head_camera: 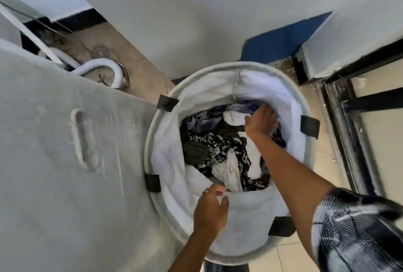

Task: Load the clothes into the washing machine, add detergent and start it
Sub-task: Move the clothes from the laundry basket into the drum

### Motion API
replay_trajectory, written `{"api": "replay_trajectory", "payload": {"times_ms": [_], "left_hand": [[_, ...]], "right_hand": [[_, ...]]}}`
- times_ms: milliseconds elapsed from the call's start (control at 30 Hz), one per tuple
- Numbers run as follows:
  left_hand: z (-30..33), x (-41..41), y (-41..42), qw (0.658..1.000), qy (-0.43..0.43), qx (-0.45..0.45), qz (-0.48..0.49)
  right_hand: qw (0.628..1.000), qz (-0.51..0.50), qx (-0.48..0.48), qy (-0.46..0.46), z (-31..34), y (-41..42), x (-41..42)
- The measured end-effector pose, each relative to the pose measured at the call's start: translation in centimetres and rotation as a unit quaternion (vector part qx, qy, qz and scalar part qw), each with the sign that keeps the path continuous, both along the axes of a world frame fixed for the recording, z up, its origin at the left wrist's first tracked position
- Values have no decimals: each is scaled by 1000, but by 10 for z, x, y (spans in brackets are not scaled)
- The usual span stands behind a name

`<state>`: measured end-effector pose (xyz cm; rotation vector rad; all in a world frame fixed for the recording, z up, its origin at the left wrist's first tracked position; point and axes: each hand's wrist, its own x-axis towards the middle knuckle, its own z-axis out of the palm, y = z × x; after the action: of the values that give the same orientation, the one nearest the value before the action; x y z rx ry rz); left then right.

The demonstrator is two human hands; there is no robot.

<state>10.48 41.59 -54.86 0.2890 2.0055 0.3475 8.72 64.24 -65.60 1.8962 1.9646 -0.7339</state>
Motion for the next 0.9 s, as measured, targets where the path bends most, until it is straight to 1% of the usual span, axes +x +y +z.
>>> {"api": "replay_trajectory", "payload": {"times_ms": [100, 167, 233, 333, 400, 533, 600, 733, 833, 900], "left_hand": [[-11, 2, -11, 1000, -6, -10, -8], [-11, 1, -18, 1000, -11, -18, -9], [-3, -1, -22, 1000, -13, -21, -8], [25, -4, -16, 1000, -9, -16, -6], [48, -6, -6, 1000, -7, -3, -4], [108, -14, 21, 999, 7, 35, 12], [138, -16, 34, 999, 10, 46, 25], [208, -17, 45, 996, 17, 73, 42], [257, -17, 38, 993, 37, 99, 48], [281, -17, 30, 989, 45, 123, 63]], "right_hand": [[996, 68, 28, -49, -14, -3, 0], [992, 105, 25, -59, -11, -16, 7], [993, 112, 15, -43, 5, -39, 19], [994, 104, -15, -6, 51, -68, 40], [995, 94, -23, 21, 86, -77, 51], [991, 14, -26, 131, 176, -70, 59], [984, -10, -45, 174, 222, -63, 59], [973, 0, -65, 223, 320, -51, 57], [966, 37, -64, 248, 396, -50, 56], [956, 56, -70, 280, 448, -52, 52]]}}
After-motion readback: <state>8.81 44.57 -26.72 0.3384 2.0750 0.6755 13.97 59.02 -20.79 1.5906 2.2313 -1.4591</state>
